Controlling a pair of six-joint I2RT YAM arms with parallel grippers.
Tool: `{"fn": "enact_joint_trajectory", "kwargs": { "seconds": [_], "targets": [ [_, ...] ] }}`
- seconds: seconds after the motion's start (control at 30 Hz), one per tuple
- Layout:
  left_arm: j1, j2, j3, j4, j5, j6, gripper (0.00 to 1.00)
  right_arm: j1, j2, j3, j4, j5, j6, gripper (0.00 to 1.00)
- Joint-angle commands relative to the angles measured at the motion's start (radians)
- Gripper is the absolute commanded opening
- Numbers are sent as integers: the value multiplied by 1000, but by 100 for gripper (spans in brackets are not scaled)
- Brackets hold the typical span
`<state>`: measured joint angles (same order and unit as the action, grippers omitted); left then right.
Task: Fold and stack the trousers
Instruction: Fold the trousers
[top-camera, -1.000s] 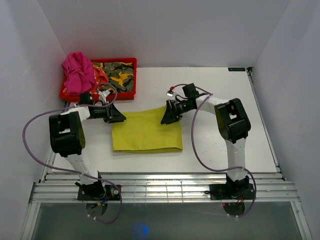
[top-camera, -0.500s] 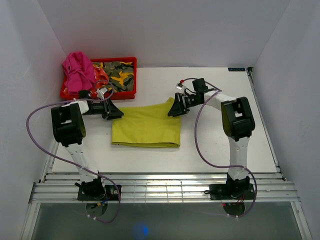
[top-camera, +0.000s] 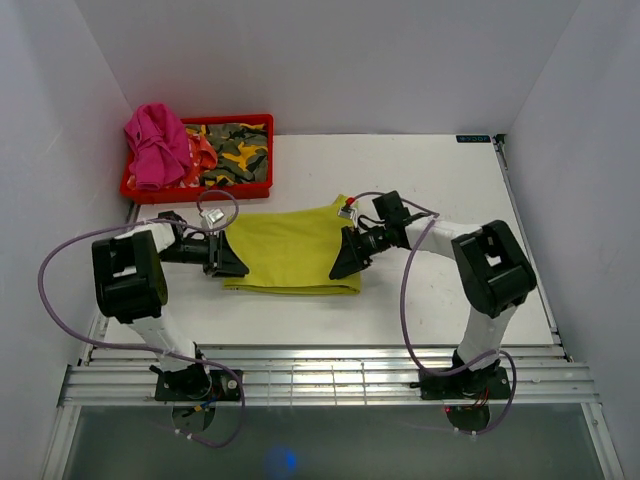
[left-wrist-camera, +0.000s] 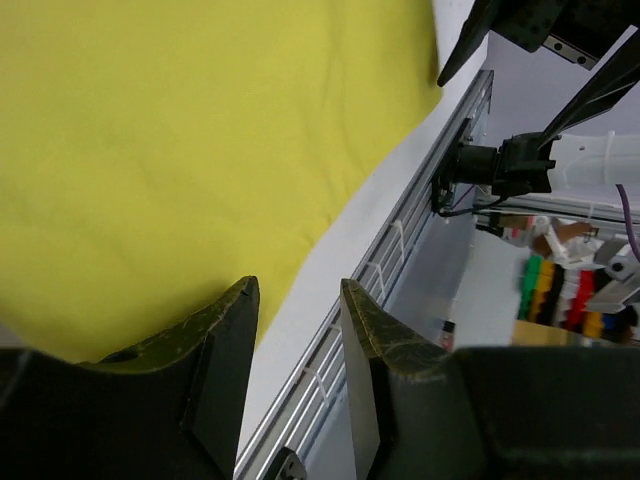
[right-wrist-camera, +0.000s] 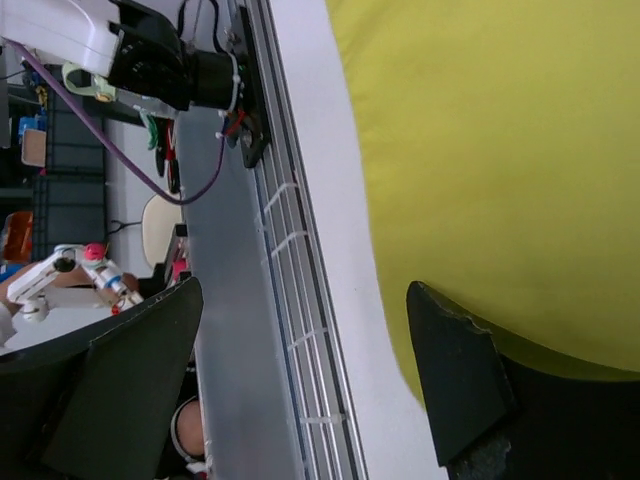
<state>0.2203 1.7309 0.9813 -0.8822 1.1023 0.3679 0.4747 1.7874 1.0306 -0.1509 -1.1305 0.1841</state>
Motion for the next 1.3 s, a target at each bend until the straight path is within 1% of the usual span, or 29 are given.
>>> {"fn": "enact_joint_trajectory", "kwargs": {
  "seconds": [0.0,0.07,0.1,0.17,0.27,0.33,0.4,0.47,0.53,0.57,0.63,0.67,0.7,0.73,0.77,0.83,0.87,0.9,0.93,0.97,1.0,1.03,1.07,1.1,1.13,1.17,1.2,1.23,1.27],
  "targets": [
    [4,99,-23,-9,-13,68,48,16,113,44,-27,-18,-40,88],
    [8,154,-6,-4,-7,39,46,16,200,71,-68,-5,-72,85],
    [10,201,3,17,-9,29,45,10,219,71,-78,3,-78,84],
    [13,239,35,40,-44,-29,44,-1,247,59,-79,52,-78,82],
    [13,282,66,95,-91,-102,44,-47,238,26,-79,130,-75,80],
    [7,289,79,109,-82,-119,45,-93,216,11,-79,193,-66,80],
    [-22,274,97,118,-73,-132,47,-142,175,-20,-79,222,-63,80],
    [-68,228,97,146,-90,-159,48,-179,135,-62,-79,270,-57,76],
    [-100,211,91,202,-116,-219,50,-241,116,-92,-84,323,-61,74],
    [-143,219,92,218,-124,-237,50,-267,104,-104,-101,343,-69,74],
    [-188,246,129,236,-128,-279,49,-355,102,-122,-125,388,-89,72],
    [-241,272,141,249,-127,-300,49,-385,95,-125,-134,399,-113,72],
    [-258,283,155,271,-119,-320,49,-440,90,-110,-180,405,-133,71],
    [-275,289,183,279,-95,-336,49,-461,84,-101,-208,405,-159,70],
    [-307,289,194,288,-97,-342,49,-473,61,-87,-235,403,-194,69],
    [-337,256,212,325,-122,-357,50,-512,17,-57,-300,416,-244,68],
    [-360,237,220,337,-127,-357,52,-513,-43,-49,-314,422,-283,69],
    [-367,199,232,347,-134,-357,53,-507,-74,-37,-338,428,-294,69],
    [-372,175,253,350,-154,-359,54,-501,-107,-9,-346,461,-302,73],
    [-369,142,257,361,-166,-397,55,-489,-165,12,-354,500,-305,74],
    [-368,101,254,396,-194,-403,57,-437,-190,40,-361,547,-304,76],
    [-368,-7,246,419,-235,-409,60,-403,-216,95,-366,661,-298,80],
    [-366,-68,217,449,-340,-441,64,-368,-255,124,-366,732,-288,83],
    [-363,-127,205,492,-390,-457,73,-276,-269,149,-362,798,-273,86],
    [-361,-228,204,493,-438,-461,80,-225,-275,172,-348,899,-264,87],
    [-355,-270,204,493,-544,-472,89,-181,-275,210,-345,934,-250,87],
    [-352,-306,221,467,-603,-494,98,-101,-269,221,-334,957,-223,87],
    [-348,-361,232,447,-660,-506,98,-59,-261,224,-316,1025,-137,88],
    [-337,-381,243,424,-714,-515,98,-23,-232,236,-299,1061,-105,89]
  ]
}}
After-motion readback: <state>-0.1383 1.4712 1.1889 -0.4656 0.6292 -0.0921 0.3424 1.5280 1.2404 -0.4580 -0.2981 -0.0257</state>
